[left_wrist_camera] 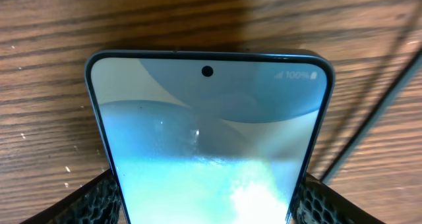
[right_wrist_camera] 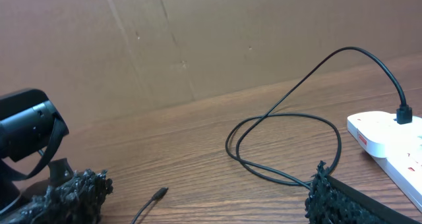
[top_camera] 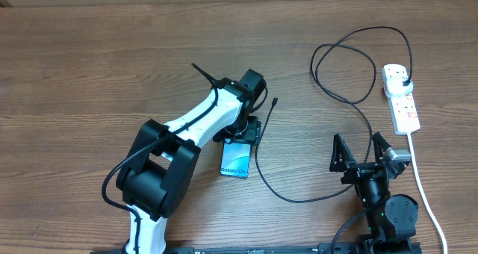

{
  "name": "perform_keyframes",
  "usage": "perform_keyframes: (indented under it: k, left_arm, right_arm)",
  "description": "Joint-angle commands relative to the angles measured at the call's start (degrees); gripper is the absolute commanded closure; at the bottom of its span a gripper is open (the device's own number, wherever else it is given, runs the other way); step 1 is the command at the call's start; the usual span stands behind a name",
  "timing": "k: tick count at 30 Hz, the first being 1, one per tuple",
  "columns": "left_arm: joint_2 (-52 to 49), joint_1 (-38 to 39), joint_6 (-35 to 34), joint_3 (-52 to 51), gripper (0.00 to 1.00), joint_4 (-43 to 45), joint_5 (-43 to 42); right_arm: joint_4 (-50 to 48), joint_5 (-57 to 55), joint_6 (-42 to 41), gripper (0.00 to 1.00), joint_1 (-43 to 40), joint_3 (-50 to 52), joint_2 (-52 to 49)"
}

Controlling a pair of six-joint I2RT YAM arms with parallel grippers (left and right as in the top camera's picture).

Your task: Plug charger to phone and switch on socket

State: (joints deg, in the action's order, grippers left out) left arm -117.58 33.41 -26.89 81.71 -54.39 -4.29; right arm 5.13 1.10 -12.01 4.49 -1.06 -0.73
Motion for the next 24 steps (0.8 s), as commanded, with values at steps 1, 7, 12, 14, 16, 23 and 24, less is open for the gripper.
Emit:
perform_keyframes:
  k: [1, 7, 12, 14, 16, 23, 24]
  left_arm:
    - [-0.2, 0.3, -2.1, 3.4, 0.47, -1.3, -3.3]
    - [-0.2, -0.1, -3.0, 6.6, 0.51, -4.3, -5.3]
    - [-0.2, -1.1, -3.4, 9.0, 0.52, -6.1, -8.5]
    - [-0.2, -1.7, -4.1, 9.6, 0.52, -6.4, -10.2]
    - [-0.2, -2.4, -4.8, 10.0, 0.52, -6.7, -13.0]
    - [-0.2, -6.6, -6.7, 10.1, 0.52, -6.7, -30.3]
    - [-0.2, -7.3, -7.2, 10.1, 0.52, -6.7, -33.0]
  right_arm:
    - [-0.4, 0.0, -0.2, 0.0, -0.3, 0.6, 0.6]
    - [-0.4, 0.0, -0.2, 0.0, -0.3, 0.6, 0.6]
    - [-0.4, 0.0, -0.2, 0.0, -0.3, 0.6, 0.6]
    - [-0.4, 0.0, -0.2, 0.0, -0.3, 0.6, 0.6]
    - [-0.4, 0.0, -0.2, 0.0, -0.3, 0.6, 0.6]
    - [-0.4, 0.0, -0.2, 0.0, -0.3, 0.6, 0.6]
    - [-0.4, 0.0, -0.2, 0.0, -0.3, 0.6, 0.6]
